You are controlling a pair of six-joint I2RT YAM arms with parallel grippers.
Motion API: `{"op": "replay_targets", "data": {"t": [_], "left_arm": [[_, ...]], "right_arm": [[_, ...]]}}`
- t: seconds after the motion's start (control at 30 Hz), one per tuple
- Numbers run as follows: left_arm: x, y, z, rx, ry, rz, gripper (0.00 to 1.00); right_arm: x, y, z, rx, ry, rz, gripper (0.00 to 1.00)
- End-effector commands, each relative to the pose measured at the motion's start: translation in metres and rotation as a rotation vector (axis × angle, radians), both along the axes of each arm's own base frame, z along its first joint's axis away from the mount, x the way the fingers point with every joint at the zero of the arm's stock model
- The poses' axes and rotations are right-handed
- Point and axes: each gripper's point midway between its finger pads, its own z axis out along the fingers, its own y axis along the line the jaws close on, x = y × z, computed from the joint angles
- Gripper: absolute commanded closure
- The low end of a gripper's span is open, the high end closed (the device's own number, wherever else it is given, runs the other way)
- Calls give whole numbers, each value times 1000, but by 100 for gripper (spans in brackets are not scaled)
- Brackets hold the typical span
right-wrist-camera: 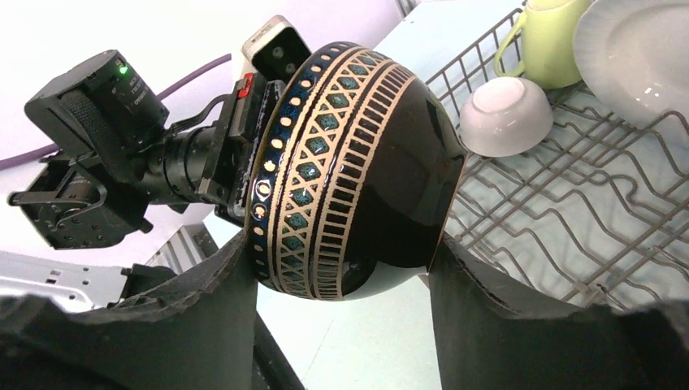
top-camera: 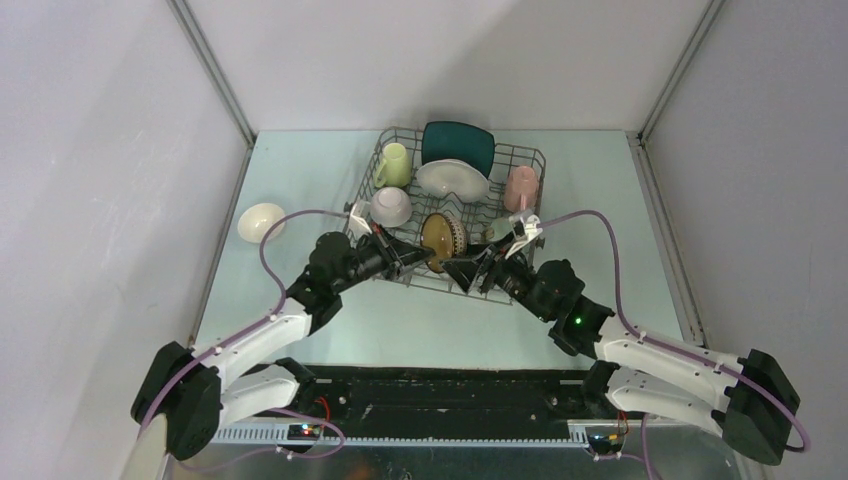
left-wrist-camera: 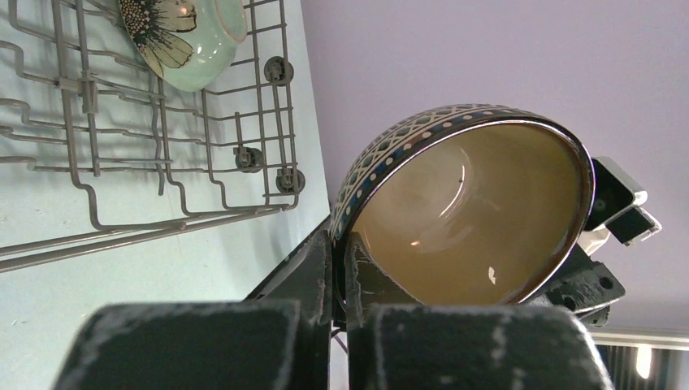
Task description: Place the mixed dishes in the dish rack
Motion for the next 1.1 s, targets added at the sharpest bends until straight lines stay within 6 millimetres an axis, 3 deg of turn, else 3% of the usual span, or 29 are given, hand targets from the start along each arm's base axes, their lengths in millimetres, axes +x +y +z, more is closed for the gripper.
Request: {"op": "replay_targets", "data": {"t": [0.0,0.03,0.07,0.13,0.23,0.37,0.57,0.67,0.8,1.07], "left_arm": [[-10,-8,46,-60,-151,-62,99],[-11,-9,46,-60,-150,-67,97],[-12,-9,47,-61,-151,-70,96],[-12,-10,46,-61,-148,-74,89],[-9,-8,42,-51,-131,-59,70],[-8,-6,38,-33,-126,-43,54],[-7,0,37,1,-138,-12,41],[-3,9,36,51,-154,38,21],[-2,27,38,137,-178,112,2],[-7,70,43,328,-224,243,0]], "right_arm": [[2,-5,36,71,-82,-38,57],[1,-5,35,68,-81,-39,63],[2,-6,37,69,-85,-43,75],[2,-7,36,65,-84,-51,84],[5,-12,35,57,-80,-80,91],[14,-21,27,29,-60,-148,98],[27,-33,12,-57,-14,-241,100],[30,-38,6,-86,-2,-267,100],[35,-47,-3,-114,24,-305,100],[45,-60,-14,-149,70,-336,100]]}}
